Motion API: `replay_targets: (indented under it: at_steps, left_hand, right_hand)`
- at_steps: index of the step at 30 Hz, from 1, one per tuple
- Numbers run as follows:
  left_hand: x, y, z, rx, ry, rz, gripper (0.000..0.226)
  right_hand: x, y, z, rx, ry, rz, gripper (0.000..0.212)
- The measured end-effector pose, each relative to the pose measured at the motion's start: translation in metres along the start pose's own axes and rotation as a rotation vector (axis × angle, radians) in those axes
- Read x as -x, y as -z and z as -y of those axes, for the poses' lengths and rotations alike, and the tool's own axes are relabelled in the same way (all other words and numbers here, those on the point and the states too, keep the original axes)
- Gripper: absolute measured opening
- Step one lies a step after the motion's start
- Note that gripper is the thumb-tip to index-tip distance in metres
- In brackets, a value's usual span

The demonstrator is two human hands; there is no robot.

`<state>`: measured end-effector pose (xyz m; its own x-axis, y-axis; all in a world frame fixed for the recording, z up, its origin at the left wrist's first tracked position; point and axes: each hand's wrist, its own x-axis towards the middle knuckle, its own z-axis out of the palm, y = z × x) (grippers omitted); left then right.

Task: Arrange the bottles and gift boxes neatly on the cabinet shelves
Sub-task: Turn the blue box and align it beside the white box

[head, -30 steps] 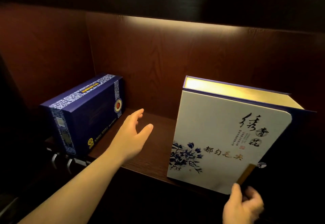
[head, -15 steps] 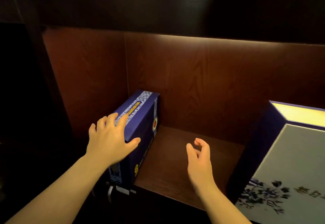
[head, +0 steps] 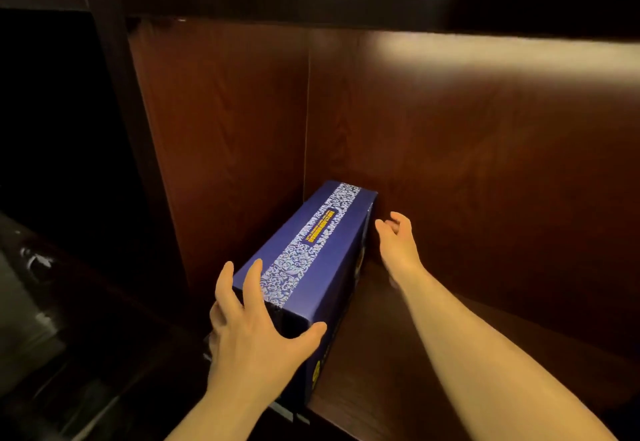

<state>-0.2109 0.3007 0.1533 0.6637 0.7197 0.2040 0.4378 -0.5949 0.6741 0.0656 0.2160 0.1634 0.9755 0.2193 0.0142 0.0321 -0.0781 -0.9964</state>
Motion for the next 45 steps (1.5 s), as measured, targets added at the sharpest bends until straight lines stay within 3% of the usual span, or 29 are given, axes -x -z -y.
replay_targets:
  at_steps: [7,14,19,24,31,36,39,41,45]
  left_hand:
    - [0.009,-0.017,0.002,0.2,0.123,-0.09,0.141]
    - [0.013,-0.023,-0.007,0.264,0.148,-0.168,0.138]
    - [0.008,-0.023,-0.006,0.329,0.124,-0.212,0.149]
    - [0.003,-0.02,0.004,0.499,0.086,-0.152,0.147]
    - [-0.016,-0.015,0.022,0.615,0.08,-0.046,0.125]
    - [-0.035,-0.016,0.038,0.63,0.038,-0.068,0.082]
    - [-0.045,-0.013,0.044,0.631,-0.014,-0.049,0.057]
    - [-0.052,-0.013,0.046,0.637,-0.032,-0.033,0.051]
    - [-0.063,-0.013,0.048,0.66,-0.016,0.01,0.05]
  right_hand:
    - [-0.075,-0.03,-0.001,-0.161,-0.135,0.094,0.059]
    - [-0.091,-0.037,-0.007,-0.258,-0.194,0.131,0.041]
    - [-0.088,-0.026,-0.009,-0.3,-0.161,0.106,0.028]
    - [-0.076,-0.001,-0.018,-0.307,-0.165,0.033,0.043]
    - [-0.026,0.048,-0.03,-0.302,-0.104,-0.19,0.06]
    - [0.025,0.072,-0.032,-0.232,-0.086,-0.303,0.064]
    - [0.061,0.087,-0.033,-0.2,-0.065,-0.365,0.048]
    - [0.083,0.095,-0.034,-0.175,-0.048,-0.407,0.036]
    - [0.121,0.109,-0.037,-0.119,-0.074,-0.434,0.049]
